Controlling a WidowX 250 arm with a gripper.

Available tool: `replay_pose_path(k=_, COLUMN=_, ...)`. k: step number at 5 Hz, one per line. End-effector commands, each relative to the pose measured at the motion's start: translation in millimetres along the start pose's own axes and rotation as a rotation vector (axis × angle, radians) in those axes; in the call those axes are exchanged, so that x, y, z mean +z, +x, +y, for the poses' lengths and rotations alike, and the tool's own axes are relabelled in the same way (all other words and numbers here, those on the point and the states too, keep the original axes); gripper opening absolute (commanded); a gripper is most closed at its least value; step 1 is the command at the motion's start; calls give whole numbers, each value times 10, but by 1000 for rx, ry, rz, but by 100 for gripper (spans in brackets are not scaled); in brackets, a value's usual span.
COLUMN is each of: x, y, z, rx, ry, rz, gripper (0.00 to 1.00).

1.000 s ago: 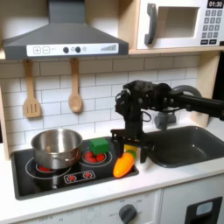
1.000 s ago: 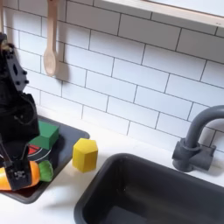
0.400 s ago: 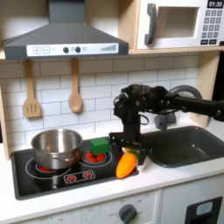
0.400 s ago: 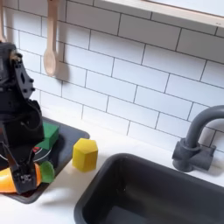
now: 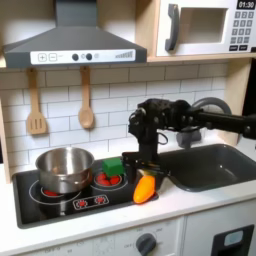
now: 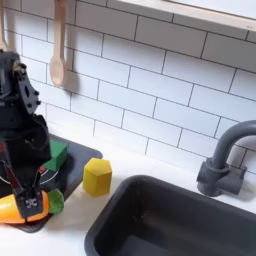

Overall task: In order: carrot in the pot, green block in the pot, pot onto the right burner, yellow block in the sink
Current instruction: 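Put the carrot in the pot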

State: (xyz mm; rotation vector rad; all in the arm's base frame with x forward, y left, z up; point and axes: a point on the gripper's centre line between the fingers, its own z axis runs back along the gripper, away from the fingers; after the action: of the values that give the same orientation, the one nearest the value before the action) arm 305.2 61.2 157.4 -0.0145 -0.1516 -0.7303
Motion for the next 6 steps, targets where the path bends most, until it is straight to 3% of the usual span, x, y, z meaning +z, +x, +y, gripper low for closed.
replay_pose_path(k=1, x=-189, y=-55, z=10, rx=21, ry=11, rz=31, gripper=100)
replay_pose_path(k=3, x=-290, y=-18, z=-32, rx=12, ry=4, rz=45, gripper=100)
replay_pose_path(k=4, x=-272, y=-15, z=-16, rx=11, ry=10, rz=35, gripper=100)
replay_pose_path(k=5, x=-267, y=-19, z=-20, rx=19, ry=20, rz=26, gripper=0)
replay_pose_path(k=6, x=-251, y=-34, z=-21, rx=30, ry=18, rz=24, gripper=0)
